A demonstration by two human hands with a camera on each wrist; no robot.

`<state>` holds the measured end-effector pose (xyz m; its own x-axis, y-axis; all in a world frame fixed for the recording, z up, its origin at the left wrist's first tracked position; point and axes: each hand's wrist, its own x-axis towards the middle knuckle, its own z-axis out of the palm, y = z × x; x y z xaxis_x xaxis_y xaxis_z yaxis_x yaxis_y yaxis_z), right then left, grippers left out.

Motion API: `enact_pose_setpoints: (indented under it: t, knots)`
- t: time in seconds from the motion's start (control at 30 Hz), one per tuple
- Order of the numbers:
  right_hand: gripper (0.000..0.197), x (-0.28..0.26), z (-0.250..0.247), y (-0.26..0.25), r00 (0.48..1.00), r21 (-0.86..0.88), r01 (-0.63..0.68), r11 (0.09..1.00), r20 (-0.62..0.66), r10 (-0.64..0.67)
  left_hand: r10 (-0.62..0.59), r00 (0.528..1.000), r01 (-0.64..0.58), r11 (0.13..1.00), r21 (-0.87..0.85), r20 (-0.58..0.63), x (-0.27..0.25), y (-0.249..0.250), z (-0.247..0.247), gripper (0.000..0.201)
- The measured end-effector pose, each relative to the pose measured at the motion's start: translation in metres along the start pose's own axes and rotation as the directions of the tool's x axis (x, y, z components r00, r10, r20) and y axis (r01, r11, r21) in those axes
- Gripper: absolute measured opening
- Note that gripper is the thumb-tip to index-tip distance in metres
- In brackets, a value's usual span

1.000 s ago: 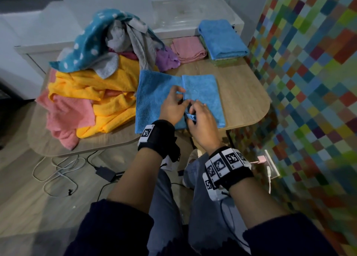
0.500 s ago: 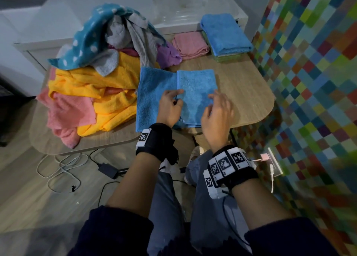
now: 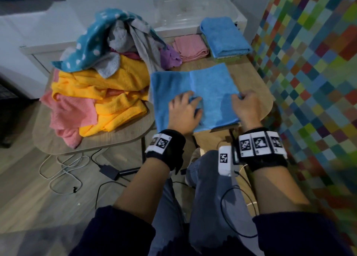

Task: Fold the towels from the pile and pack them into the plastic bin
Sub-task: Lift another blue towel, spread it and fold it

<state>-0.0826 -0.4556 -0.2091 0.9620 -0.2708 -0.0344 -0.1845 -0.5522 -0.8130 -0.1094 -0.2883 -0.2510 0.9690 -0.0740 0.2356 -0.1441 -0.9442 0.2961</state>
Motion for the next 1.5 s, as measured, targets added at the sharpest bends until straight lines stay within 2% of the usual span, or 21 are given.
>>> enact_pose_setpoints:
  t: [0.1,0.2,0.27,0.33,0.43,0.5,0.57,0.63,0.67,0.7,0.73,0.8,0.87,0.93,1.0,1.03,1.13,1.23,1.33,1.43,1.5]
  knots:
    - [0.015,0.015,-0.02,0.018,0.993,-0.02,-0.048,0.999,-0.107,0.045,0.103,0.987,-0.105,0.994,0.013,0.125,0.006,0.025,0.013,0.054]
    - [0.016,0.017,-0.029,0.025,0.989,-0.039,-0.057,0.998,-0.138,0.051,0.098,0.966,-0.093,0.995,-0.031,0.241,0.013,0.039,0.021,0.054]
    - [0.022,0.017,-0.028,0.024,0.99,-0.072,-0.003,0.997,-0.139,-0.007,0.088,0.962,-0.077,0.996,-0.052,0.257,0.015,0.043,0.021,0.056]
    - [0.024,0.011,-0.025,0.016,0.975,-0.1,0.087,0.991,-0.196,-0.105,0.076,0.975,-0.051,0.992,-0.119,0.207,0.017,0.036,0.017,0.054]
    - [0.027,-0.006,-0.017,-0.006,0.925,-0.203,0.228,0.952,-0.261,-0.277,-0.015,1.0,0.008,0.934,-0.358,-0.017,0.024,0.016,0.006,0.04]
    - [0.028,-0.021,-0.008,-0.021,0.897,-0.25,0.325,0.912,-0.223,-0.381,-0.189,0.978,0.096,0.772,-0.628,-0.083,0.029,0.001,-0.005,0.034]
    - [0.028,-0.036,0.007,-0.033,0.856,-0.217,0.455,0.863,-0.161,-0.492,-0.331,0.942,0.216,0.482,-0.849,0.051,0.033,-0.007,-0.02,0.034]
    - [0.027,-0.049,0.026,-0.041,0.808,-0.226,0.552,0.802,-0.09,-0.582,-0.399,0.885,0.34,0.201,-0.919,0.24,0.039,-0.017,-0.029,0.042]
    - [0.028,-0.054,0.035,-0.043,0.795,-0.242,0.581,0.777,-0.036,-0.606,-0.399,0.86,0.389,0.105,-0.915,0.319,0.041,-0.022,-0.03,0.048]
    - [0.029,-0.058,0.045,-0.044,0.792,-0.256,0.596,0.761,0.034,-0.609,-0.384,0.848,0.417,0.059,-0.907,0.365,0.042,-0.027,-0.031,0.052]
    - [0.031,-0.06,0.056,-0.043,0.79,-0.262,0.608,0.749,0.107,-0.603,-0.374,0.851,0.425,0.075,-0.902,0.37,0.042,-0.03,-0.032,0.051]
    - [0.034,-0.062,0.069,-0.038,0.778,-0.233,0.629,0.742,0.19,-0.599,-0.382,0.864,0.415,0.172,-0.894,0.327,0.038,-0.033,-0.03,0.031]
    - [0.035,-0.058,0.071,-0.033,0.769,-0.162,0.639,0.752,0.144,-0.622,-0.411,0.863,0.415,0.245,-0.876,0.294,0.035,-0.034,-0.028,0.019]
    - [0.036,-0.048,0.067,-0.028,0.748,-0.149,0.659,0.737,0.036,-0.662,-0.408,0.863,0.416,0.245,-0.876,0.296,0.034,-0.035,-0.025,0.026]
    - [0.034,-0.034,0.065,-0.022,0.735,-0.195,0.666,0.72,0.01,-0.678,-0.401,0.866,0.413,0.237,-0.88,0.299,0.033,-0.033,-0.025,0.029]
    - [0.035,-0.028,0.065,-0.019,0.746,-0.219,0.658,0.72,0.062,-0.663,-0.403,0.867,0.409,0.242,-0.88,0.292,0.035,-0.033,-0.022,0.029]
    - [0.047,-0.023,0.073,-0.006,0.772,-0.357,0.634,0.685,0.344,-0.535,-0.462,0.849,0.418,0.294,-0.86,0.254,0.037,-0.031,-0.019,0.028]
    - [0.052,-0.025,0.081,0.001,0.773,-0.496,0.632,0.595,0.454,-0.443,-0.543,0.832,0.395,0.435,-0.809,0.114,0.036,-0.031,-0.014,0.028]
    - [0.054,-0.026,0.083,0.0,0.79,-0.564,0.613,0.554,0.461,-0.405,-0.567,0.824,0.446,0.667,-0.597,-0.018,0.033,-0.03,-0.012,0.042]
    - [0.054,-0.023,0.081,-0.004,0.78,-0.549,0.621,0.56,0.503,-0.372,-0.537,0.841,0.521,0.78,-0.346,0.056,0.031,-0.029,-0.012,0.057]
    - [0.052,-0.017,0.076,-0.008,0.762,-0.423,0.625,0.655,0.514,-0.395,-0.52,0.843,0.536,0.793,-0.288,0.137,0.031,-0.029,-0.012,0.061]
